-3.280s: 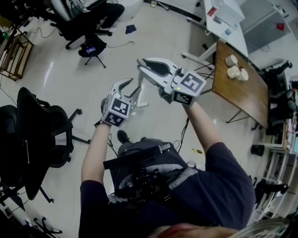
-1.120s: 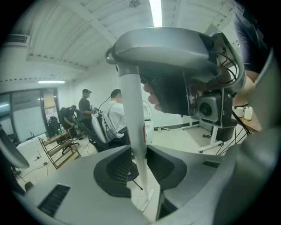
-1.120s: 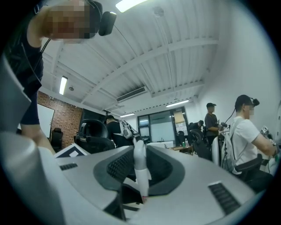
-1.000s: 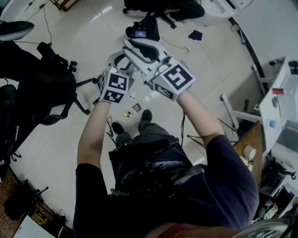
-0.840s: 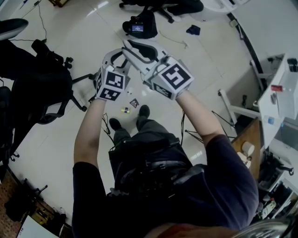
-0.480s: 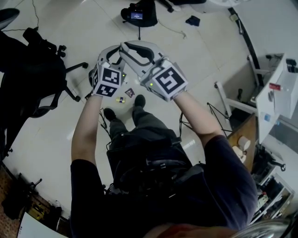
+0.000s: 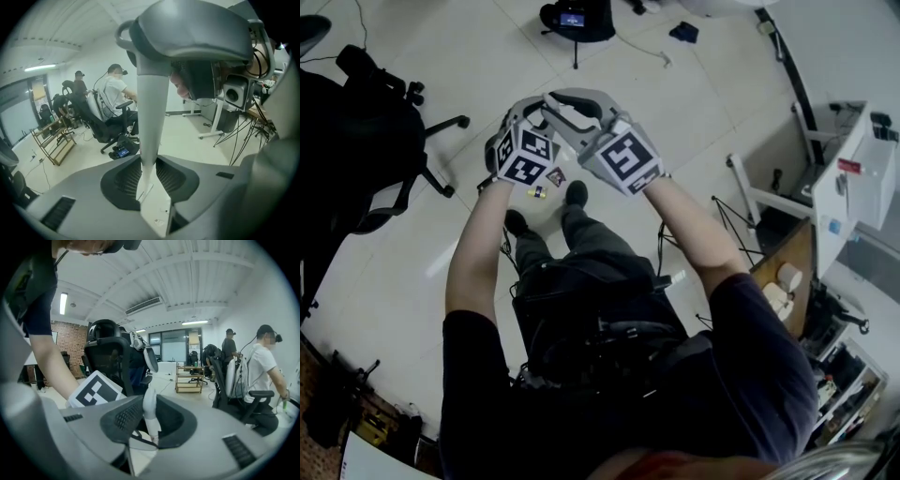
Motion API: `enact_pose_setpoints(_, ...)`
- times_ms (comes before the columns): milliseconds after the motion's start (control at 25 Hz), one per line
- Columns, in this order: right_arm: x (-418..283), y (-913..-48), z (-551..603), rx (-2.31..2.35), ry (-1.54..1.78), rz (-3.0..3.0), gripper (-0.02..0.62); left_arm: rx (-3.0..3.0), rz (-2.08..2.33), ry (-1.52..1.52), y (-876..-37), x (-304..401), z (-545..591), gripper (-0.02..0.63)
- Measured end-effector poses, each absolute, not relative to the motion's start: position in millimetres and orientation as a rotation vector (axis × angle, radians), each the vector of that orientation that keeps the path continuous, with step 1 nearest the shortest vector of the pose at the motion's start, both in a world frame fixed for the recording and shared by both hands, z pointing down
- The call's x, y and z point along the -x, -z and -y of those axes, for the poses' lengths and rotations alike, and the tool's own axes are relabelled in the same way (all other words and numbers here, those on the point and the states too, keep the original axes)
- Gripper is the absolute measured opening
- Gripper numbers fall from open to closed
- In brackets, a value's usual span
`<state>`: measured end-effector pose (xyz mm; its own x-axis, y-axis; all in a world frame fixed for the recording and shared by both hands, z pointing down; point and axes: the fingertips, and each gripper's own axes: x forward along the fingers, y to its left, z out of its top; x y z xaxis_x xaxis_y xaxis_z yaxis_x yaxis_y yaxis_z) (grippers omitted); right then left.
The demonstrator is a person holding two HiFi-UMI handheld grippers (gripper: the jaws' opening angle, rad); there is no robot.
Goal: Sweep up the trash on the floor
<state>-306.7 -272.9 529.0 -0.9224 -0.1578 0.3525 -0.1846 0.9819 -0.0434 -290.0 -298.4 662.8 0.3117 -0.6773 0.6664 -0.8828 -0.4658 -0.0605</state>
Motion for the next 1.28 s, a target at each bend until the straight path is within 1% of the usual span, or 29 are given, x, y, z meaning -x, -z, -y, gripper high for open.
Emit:
enact_pose_setpoints(160,297.4,-531.8,267.0,-0.244,-0.109,2.756,0.100,-2.282,1.390,-0.906,-664.0,281.8,293.3,0.101)
enact_pose_setpoints(640,273.0,-541.7,233.3,-0.394,-0.387,2.718,0.107,-2.298,1.174,-0.960,-675.6,258.4,254.5,0.101)
enact_pose_setpoints(1040,267.6,-554.7,188.4,-0.446,-0.428,2.686,0.110,-2.313,1.063,-0.899,-685.3,252.5,213.5,0.107)
enact_pose_setpoints(1280,273.8,-563.7,140.0,-0.500,-0.454,2.656,0.114,-2.345,0.955,-0.955,-693.7,256.2,168.3,0.109)
